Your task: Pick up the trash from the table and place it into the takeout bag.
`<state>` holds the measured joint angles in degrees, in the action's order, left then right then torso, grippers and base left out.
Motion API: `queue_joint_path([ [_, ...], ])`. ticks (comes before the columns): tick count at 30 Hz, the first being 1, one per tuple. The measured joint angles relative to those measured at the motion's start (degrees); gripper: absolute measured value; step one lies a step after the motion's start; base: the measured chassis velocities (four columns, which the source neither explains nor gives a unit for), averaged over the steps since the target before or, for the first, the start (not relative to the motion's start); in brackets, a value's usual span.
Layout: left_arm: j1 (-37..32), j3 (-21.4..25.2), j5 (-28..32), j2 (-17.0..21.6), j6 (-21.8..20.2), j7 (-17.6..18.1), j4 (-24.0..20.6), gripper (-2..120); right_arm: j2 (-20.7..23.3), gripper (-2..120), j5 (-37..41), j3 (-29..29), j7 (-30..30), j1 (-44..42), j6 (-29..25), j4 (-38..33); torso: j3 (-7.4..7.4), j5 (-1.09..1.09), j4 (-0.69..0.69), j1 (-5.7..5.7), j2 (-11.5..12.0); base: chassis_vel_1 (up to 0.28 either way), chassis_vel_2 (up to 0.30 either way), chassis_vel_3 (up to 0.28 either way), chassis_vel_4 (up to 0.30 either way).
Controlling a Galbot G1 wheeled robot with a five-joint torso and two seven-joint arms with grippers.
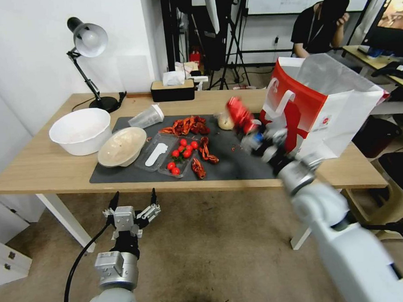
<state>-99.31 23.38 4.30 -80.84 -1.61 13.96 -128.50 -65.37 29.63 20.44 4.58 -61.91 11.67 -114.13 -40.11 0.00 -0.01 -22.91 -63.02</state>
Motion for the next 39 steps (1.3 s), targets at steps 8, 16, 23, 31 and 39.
queue_joint_path([
  [8,-0.23,0.33,0.09,0.43,0.01,-0.06,-1.09,100,15.93,52,25.78,11.83,-21.87,13.71,7.74,-2.49,0.00,0.01,0.01,-0.01,-0.01,0.000,0.000,0.000,0.000],
  [16,0.10,0.28,0.34,0.97,-0.11,-0.10,-1.11,100,17.98,56,26.85,14.12,-22.69,13.81,10.24,3.43,-0.01,0.01,0.01,-0.01,0.00,0.000,0.000,0.000,0.000],
  [23,-0.12,0.49,0.31,1.34,-0.21,-0.10,-1.40,100,16.84,79,24.63,13.92,-21.62,13.52,10.15,4.93,0.00,0.00,0.02,-0.01,0.00,0.000,0.000,0.000,0.000],
  [31,-0.72,0.80,-0.12,1.41,-0.36,-0.15,-2.23,100,16.60,100,25.79,13.73,-20.32,13.04,9.14,1.90,0.00,-0.01,0.02,-0.01,0.00,0.000,0.000,0.000,0.000],
  [39,-1.38,0.92,-0.67,0.69,-0.34,-0.12,-2.85,100,17.22,100,27.61,14.92,-18.83,8.11,9.29,-5.53,0.00,-0.01,0.02,-0.01,0.00,0.000,0.000,0.000,0.000],
])
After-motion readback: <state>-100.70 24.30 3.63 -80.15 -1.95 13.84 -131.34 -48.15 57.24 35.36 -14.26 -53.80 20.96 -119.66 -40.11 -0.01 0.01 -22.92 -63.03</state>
